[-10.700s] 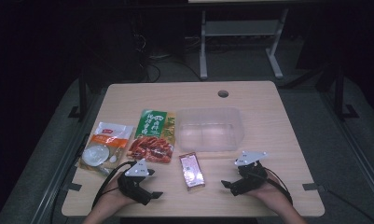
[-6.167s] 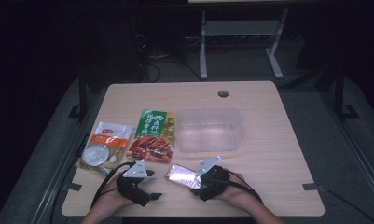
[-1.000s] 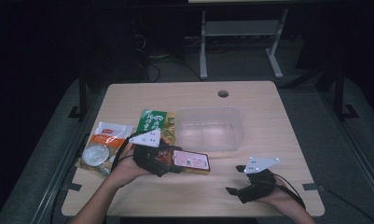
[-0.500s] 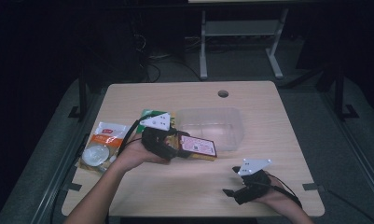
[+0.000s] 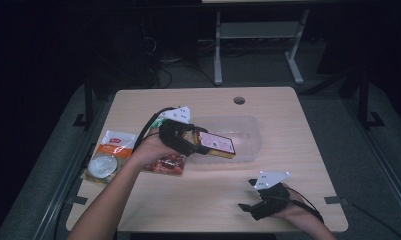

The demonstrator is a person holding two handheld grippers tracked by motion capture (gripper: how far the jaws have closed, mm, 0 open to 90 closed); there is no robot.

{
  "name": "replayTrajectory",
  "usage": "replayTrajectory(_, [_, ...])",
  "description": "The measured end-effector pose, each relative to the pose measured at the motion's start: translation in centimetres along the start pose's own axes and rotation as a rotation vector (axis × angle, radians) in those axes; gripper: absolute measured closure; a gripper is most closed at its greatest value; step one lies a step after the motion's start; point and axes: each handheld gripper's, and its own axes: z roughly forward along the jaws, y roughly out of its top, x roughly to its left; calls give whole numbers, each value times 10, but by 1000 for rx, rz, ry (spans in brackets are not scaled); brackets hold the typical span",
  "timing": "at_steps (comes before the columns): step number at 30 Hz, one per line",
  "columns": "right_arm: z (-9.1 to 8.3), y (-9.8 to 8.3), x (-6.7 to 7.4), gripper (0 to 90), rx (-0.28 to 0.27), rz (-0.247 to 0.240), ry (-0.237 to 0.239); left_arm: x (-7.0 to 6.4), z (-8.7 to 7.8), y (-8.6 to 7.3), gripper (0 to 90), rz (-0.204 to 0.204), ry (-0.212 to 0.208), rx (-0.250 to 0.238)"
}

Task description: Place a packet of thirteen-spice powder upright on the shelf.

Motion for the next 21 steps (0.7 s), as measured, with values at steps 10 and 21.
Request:
replayTrajectory(10, [0,0,-1,141,-2,11,10,22,16,18,313,2,11,43])
replayTrajectory(21, [-1,-2,-3,141,8,-4,5,41,43,47,313,27,10,92])
